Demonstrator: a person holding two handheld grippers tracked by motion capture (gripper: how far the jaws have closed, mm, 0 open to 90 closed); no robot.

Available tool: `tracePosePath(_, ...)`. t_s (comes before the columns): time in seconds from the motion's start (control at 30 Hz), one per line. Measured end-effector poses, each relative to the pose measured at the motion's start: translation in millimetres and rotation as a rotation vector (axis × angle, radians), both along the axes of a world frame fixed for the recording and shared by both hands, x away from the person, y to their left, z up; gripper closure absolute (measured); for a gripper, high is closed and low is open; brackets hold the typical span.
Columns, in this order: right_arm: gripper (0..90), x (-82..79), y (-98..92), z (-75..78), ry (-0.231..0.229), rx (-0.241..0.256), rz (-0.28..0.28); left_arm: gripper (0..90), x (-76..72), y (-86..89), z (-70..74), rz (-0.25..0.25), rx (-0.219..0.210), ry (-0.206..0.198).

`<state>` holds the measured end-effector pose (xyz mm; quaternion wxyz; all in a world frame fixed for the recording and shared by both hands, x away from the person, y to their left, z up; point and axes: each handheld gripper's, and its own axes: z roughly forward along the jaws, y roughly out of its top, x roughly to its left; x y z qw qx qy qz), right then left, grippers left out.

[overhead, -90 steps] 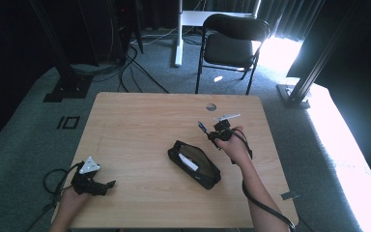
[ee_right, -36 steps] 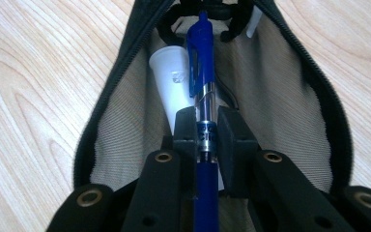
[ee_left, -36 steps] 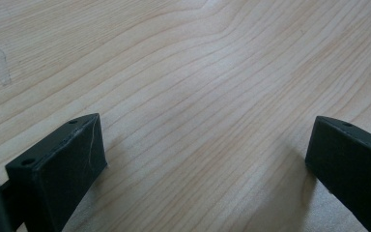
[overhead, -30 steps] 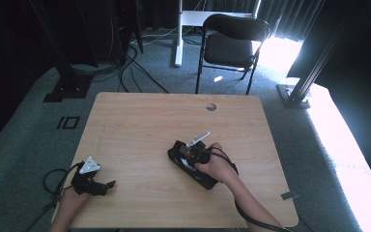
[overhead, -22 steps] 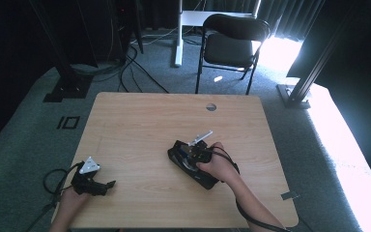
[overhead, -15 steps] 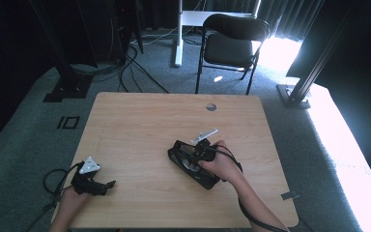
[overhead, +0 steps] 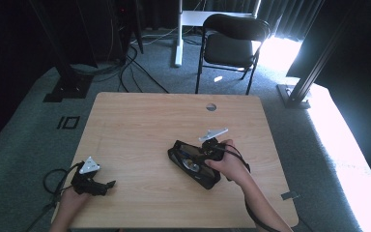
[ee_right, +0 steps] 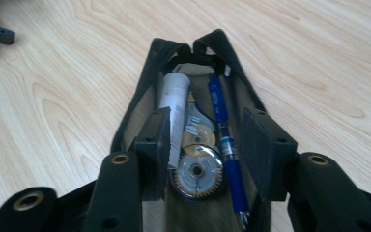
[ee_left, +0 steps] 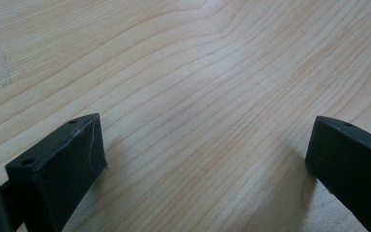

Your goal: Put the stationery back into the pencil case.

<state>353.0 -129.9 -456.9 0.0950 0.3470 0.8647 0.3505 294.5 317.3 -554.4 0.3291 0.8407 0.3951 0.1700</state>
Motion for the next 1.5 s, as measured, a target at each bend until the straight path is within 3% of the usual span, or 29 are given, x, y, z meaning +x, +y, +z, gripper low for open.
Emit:
tracePosePath(0.3, 47.3, -4.5, -23.2, 4.6, -0.036, 0.058, -0.064, 0.6, -0.1, 0.0, 0.0, 0.0, -0.001, 0.001)
tracePosePath(0.53, 43.5, -6.1, -41.0, 3.5, -0.044, 0.058, -0.108, 0.7, -0.1, -0.1, 0.0, 0.001, -0.001, 0.001)
tracePosePath(1.17, 36.9, -8.8, -87.4, -17.2, -0.045, 0.11, -0.261, 0.6, 0.0, 0.0, 0.0, 0.003, -0.001, 0.001)
tracePosePath(1.5, 34.8, -9.1, -109.8, -38.1, -0.048, 0.095, -0.336, 0.7, 0.0, 0.0, 0.0, 0.003, -0.001, 0.001)
